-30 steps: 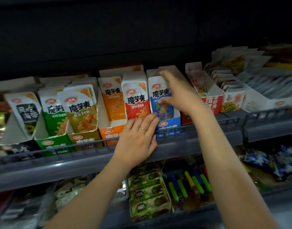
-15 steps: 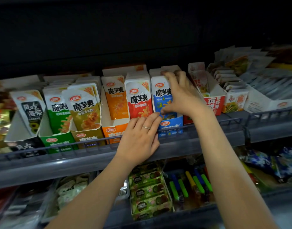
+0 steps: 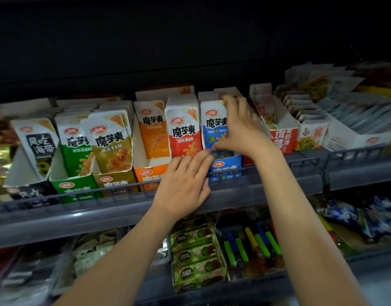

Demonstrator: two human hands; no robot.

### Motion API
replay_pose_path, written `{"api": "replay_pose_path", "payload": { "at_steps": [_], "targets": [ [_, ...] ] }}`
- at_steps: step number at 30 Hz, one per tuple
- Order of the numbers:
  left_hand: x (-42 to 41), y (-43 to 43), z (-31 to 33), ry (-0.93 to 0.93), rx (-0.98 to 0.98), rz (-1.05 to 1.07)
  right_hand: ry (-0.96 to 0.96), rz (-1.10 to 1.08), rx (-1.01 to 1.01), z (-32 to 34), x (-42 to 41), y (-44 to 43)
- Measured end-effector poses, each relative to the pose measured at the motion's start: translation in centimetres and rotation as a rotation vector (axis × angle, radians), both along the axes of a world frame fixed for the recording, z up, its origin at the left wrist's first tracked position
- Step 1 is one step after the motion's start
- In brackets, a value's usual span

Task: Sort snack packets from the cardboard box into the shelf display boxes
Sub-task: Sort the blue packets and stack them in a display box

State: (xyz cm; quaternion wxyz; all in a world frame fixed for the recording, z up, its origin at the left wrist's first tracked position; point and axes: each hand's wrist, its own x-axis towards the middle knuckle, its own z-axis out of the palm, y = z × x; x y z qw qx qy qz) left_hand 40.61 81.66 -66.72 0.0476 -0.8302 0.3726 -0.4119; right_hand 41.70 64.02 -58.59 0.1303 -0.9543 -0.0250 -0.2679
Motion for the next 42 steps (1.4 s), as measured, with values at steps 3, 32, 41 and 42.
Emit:
{"api": "replay_pose_path", "payload": {
  "at_steps": [3,32,41,42],
  "targets": [
    [-0.1,0.0,-0.1,0.014,0.007,0.003,-0.037,0.035,0.103,-0.1,-0.5,-0.3],
    [-24.3,19.2,-16.6,1.219,0.298,0.065,1.193,0.54,-0.295,-34.2,-24.5,10.6],
    [-23.9,20.3,-18.2,1.283,0.323,0.157,1.416,0.315,-0.268,-43.8,-25.3,14.5],
    [-23.9,20.5,-18.5,1.3,0.335,0.173,1.408,0.323,-0.298,-44.5,-25.3,15.1]
  ]
}}
